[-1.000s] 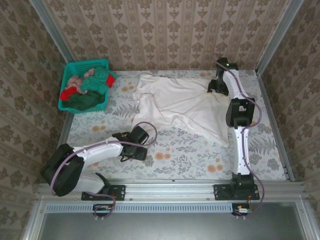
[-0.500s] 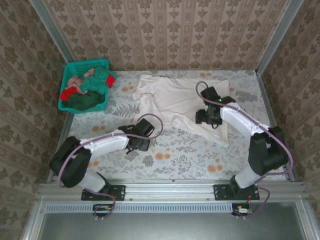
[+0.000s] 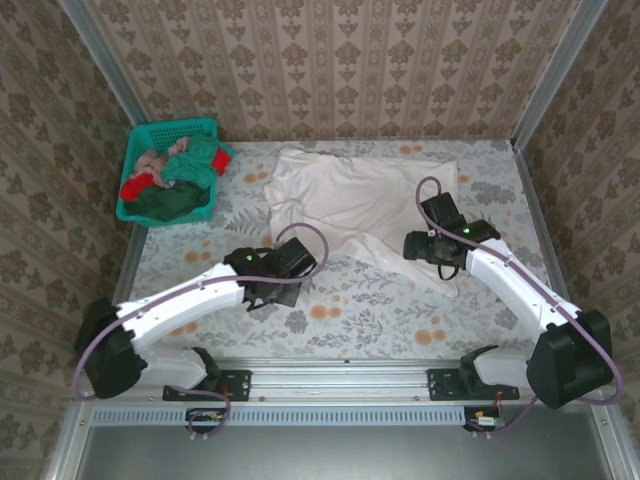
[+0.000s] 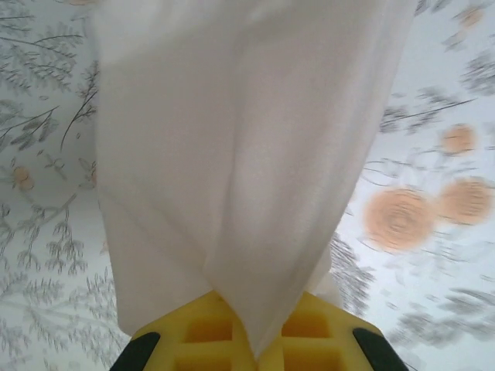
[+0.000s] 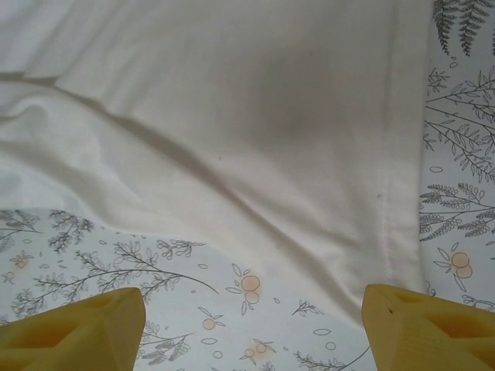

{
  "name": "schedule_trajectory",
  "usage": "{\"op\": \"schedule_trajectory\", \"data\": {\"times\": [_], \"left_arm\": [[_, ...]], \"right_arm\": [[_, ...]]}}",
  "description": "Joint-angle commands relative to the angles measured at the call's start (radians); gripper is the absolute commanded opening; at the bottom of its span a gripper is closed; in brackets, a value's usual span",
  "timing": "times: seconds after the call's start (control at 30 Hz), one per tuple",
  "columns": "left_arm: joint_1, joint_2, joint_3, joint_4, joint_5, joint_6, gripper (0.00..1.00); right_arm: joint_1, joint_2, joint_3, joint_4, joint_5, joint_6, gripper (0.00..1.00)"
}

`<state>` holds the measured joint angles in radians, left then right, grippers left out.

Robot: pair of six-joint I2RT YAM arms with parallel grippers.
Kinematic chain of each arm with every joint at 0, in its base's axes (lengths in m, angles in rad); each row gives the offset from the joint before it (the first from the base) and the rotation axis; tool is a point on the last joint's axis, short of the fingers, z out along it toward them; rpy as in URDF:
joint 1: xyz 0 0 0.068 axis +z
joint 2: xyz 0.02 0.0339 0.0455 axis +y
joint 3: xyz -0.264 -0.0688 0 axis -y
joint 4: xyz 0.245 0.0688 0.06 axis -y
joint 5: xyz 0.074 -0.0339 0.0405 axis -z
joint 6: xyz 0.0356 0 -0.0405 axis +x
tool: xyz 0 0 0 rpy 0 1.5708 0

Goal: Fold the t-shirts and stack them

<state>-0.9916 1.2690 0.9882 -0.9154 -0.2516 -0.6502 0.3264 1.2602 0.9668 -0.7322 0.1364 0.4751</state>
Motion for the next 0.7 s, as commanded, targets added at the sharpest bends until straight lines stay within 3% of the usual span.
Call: {"op": "schedule_trajectory", "data": {"times": [0.0,0.17,0.23,0.33,0.4,0.53,0.67], "left_arm": [[-0.047,-0.006,-0.002,-0.214,-0.003,-0.191,0.0],[-0.114,-0.022,-0.068,-0.158,0.04,-0.31,0.05],[-0.135,-0.037,-0.108,-0.104,0.077,-0.342,0.17],[-0.154,-0.08,-0.185,0.079,0.172,-0.33,0.45],[-0.145,-0.122,-0.204,0.173,0.205,-0.282,0.45],[-0.044,-0.158,-0.092,0.104,0.169,-0.126,0.58],[0.207,-0.089,0.041,0.122,0.188,0.112,0.64]], "right_arm": [[0.02,-0.018,-0.013,-0.006,0.028,0.02,0.77],[0.029,-0.009,-0.051,0.014,0.034,0.023,0.77],[0.03,0.009,-0.07,0.028,0.04,0.026,0.77],[0.03,0.072,-0.046,0.021,0.074,0.013,0.78],[0.03,0.124,-0.014,0.032,0.09,0.001,0.78],[0.021,0.317,0.106,0.02,0.152,-0.023,0.77],[-0.044,0.507,0.252,-0.023,0.179,-0.032,0.73]]}}
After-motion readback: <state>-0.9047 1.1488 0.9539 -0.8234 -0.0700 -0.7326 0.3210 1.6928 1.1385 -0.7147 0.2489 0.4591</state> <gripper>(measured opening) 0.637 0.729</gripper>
